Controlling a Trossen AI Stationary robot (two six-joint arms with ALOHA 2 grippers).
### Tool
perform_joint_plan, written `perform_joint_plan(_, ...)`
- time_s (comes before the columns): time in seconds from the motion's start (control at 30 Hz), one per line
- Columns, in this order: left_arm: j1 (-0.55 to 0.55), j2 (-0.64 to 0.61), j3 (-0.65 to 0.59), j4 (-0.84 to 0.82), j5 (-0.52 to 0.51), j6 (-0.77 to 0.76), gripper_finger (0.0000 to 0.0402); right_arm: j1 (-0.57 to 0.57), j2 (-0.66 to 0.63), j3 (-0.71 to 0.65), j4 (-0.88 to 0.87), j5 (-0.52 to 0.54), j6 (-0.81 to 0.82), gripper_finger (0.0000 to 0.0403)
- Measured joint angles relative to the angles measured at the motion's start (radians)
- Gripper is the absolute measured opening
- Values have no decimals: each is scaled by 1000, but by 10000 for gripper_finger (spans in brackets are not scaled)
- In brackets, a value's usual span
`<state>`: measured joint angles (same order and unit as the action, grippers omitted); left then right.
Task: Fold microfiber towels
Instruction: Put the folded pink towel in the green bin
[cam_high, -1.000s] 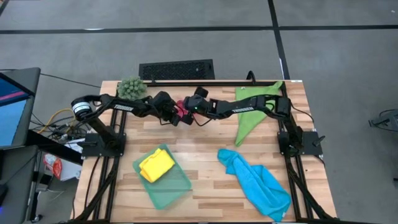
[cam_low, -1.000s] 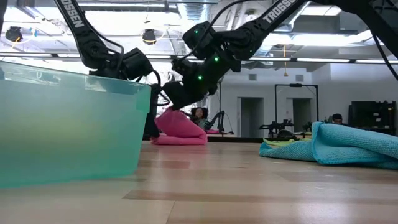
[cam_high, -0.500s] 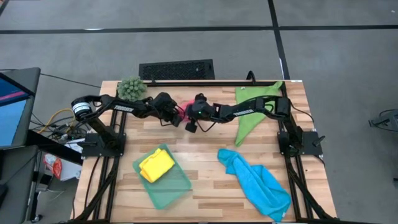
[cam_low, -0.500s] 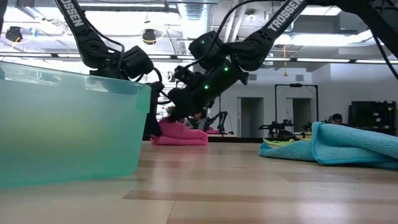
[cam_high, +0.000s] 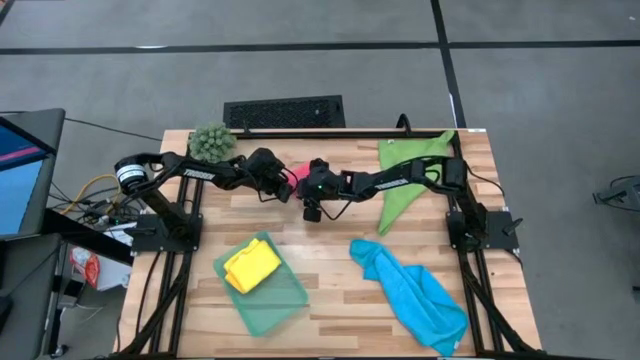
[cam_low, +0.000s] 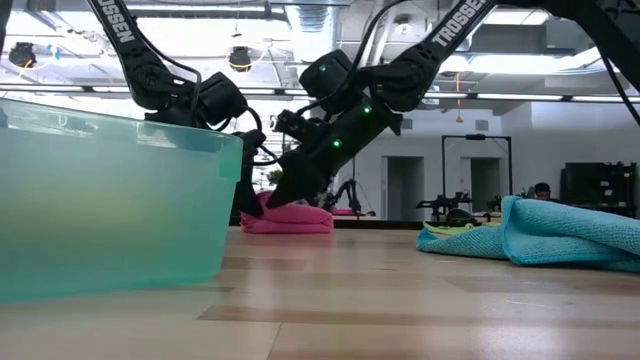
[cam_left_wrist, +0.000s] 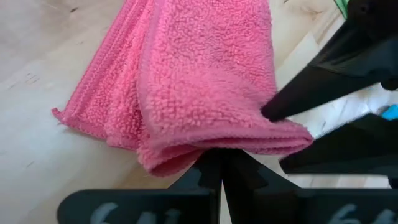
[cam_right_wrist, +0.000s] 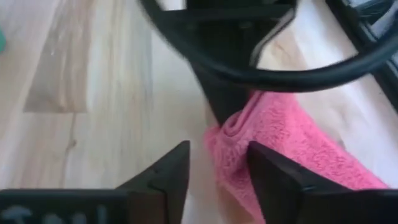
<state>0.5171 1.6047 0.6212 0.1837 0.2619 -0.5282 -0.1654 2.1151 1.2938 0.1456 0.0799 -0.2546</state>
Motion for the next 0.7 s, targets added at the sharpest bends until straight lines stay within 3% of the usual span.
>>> perform_joint_plan(0.17,0,0,0,4,-7,-1,0,2,0,0,0,82,5,219)
perform_joint_plan(0.3,-5,0,0,10,-7,-9,0,-11,0,0,8,109,-1,208)
perform_joint_plan(0.7,-8,0,0,10,-7,-10,0,-8,0,0,-24,102,0,19)
